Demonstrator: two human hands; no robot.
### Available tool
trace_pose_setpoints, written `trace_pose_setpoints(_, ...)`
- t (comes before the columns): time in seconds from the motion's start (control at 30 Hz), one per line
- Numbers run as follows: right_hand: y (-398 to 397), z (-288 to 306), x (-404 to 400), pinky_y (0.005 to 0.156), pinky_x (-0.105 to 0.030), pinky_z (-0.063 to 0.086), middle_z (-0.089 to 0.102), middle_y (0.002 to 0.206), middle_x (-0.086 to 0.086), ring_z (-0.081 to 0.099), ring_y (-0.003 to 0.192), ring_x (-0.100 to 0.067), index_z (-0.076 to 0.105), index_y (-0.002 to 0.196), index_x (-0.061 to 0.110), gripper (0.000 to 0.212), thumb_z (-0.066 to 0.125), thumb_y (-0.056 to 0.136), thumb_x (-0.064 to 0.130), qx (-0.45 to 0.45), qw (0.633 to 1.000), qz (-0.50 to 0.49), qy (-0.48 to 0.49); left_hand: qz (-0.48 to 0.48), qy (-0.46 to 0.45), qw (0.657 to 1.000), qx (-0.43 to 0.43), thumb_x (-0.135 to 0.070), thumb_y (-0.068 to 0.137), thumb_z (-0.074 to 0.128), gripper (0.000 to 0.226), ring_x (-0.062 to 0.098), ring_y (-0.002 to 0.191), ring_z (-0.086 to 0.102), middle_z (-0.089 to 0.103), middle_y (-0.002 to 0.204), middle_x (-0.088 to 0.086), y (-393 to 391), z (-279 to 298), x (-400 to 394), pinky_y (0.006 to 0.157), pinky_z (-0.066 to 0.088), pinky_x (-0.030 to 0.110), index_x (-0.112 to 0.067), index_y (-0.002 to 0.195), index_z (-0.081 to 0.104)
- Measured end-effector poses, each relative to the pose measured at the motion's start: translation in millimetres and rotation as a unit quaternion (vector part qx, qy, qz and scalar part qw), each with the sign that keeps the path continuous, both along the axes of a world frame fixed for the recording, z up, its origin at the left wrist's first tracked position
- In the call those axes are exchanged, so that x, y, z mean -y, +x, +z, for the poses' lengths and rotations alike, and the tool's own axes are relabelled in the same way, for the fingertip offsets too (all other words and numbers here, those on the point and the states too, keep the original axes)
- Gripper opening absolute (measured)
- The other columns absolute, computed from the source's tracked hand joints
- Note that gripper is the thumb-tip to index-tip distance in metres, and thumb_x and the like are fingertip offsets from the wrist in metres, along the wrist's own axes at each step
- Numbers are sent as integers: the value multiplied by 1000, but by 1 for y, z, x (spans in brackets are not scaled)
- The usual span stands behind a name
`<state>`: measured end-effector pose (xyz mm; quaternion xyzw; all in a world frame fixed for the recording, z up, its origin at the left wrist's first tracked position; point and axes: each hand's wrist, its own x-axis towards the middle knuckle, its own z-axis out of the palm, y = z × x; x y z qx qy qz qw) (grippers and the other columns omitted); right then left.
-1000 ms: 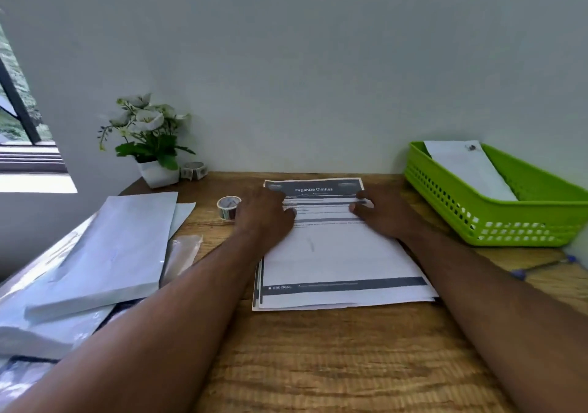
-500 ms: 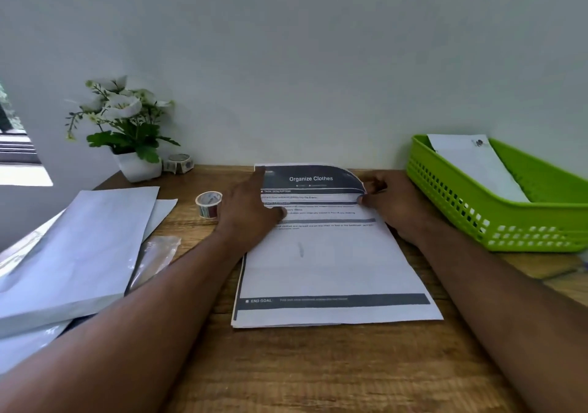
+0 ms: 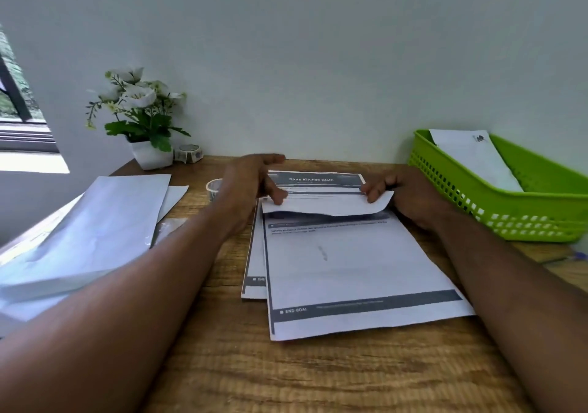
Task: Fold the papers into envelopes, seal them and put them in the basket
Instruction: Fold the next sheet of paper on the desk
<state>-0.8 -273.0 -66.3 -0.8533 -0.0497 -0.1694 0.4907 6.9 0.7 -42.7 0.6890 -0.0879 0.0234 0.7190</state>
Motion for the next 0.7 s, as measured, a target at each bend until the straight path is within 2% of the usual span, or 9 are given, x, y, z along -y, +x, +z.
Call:
trace_pose_setpoints(0.07, -2, 1, 1, 88, -27, 48, 72, 90, -9, 66, 91, -19, 70, 44, 23, 62, 39, 64, -28, -26, 999, 1, -22, -11, 159, 986, 39, -28, 93, 52, 25, 24, 71, 63, 65, 57, 9, 0, -7, 4, 69, 50, 25, -18, 103, 73)
trace_pose_setpoints(0.13, -3, 3, 0, 89, -25, 47, 71, 93, -8, 65, 94, -17, 71, 46, 21, 63, 35, 66, -26, -55, 998, -4, -25, -28, 345, 931, 117, -48, 84, 66, 29, 11, 81, 63, 71, 81, -6, 0, -14, 9, 76, 46, 23, -28, 104, 72)
trace_pose_setpoints(0.2, -5, 7, -2, 85, -21, 48, 71, 100, -13, 64, 95, -17, 73, 57, 9, 54, 32, 71, -25, -80, 997, -16, -6, -61, 484, 861, 145, -55, 81, 66, 45, 9, 106, 59, 66, 115, -11, -5, -18, 15, 88, 44, 22, -31, 120, 66)
trace_pose_setpoints(0.27, -7, 13, -5, 71, -13, 50, 71, 95, -16, 64, 87, -15, 68, 74, -12, 38, 31, 77, -22, -90, 995, -39, 9, -62, 559, 810, 170, -60, 83, 60, 54, 15, 126, 49, 57, 135, -10, -8, -19, 20, 105, 38, 30, -32, 129, 59)
trace_pose_setpoints(0.33, -7, 19, -9, 59, -10, 47, 70, 74, -6, 60, 72, -11, 66, 73, -10, 29, 39, 81, -16, -67, 996, -60, 6, -42, 598, 776, 195, -63, 85, 54, 58, 18, 132, 44, 54, 140, -8, -9, -19, 21, 110, 32, 35, -31, 133, 56)
trace_pose_setpoints(0.4, -11, 26, -19, 63, -20, 49, 66, 67, 6, 57, 69, -10, 70, 68, 16, 29, 54, 83, -2, -10, 996, -84, -19, -34, 618, 758, 204, -61, 88, 51, 58, 19, 132, 44, 54, 140, -5, -11, -17, 23, 111, 29, 36, -28, 135, 54)
trace_pose_setpoints(0.5, -20, 34, -56, 94, -28, 45, 71, 107, 0, 61, 102, -14, 73, 105, 17, 25, 54, 90, 11, 39, 995, -61, -72, -74, 611, 767, 179, -49, 97, 44, 52, 23, 132, 43, 50, 142, 3, -16, -17, 27, 112, 29, 40, -18, 138, 50)
trace_pose_setpoints(0.6, -26, 24, -94, 100, -19, 30, 54, 139, -3, 46, 130, -17, 55, 134, 14, 37, 46, 97, 14, -18, 991, 11, -132, -97, 633, 751, 161, -39, 103, 29, 50, 27, 139, 32, 37, 149, 10, -17, -26, 31, 114, 24, 45, -13, 145, 36)
trace_pose_setpoints(0.7, -26, 6, -100, 107, -21, 23, 36, 152, -4, 32, 141, -19, 35, 147, 15, 46, 38, 101, 20, -77, 975, 33, -205, -102, 651, 737, 151, -38, 104, 20, 53, 25, 148, 15, 19, 160, 6, -15, -32, 31, 118, 13, 48, -17, 153, 19)
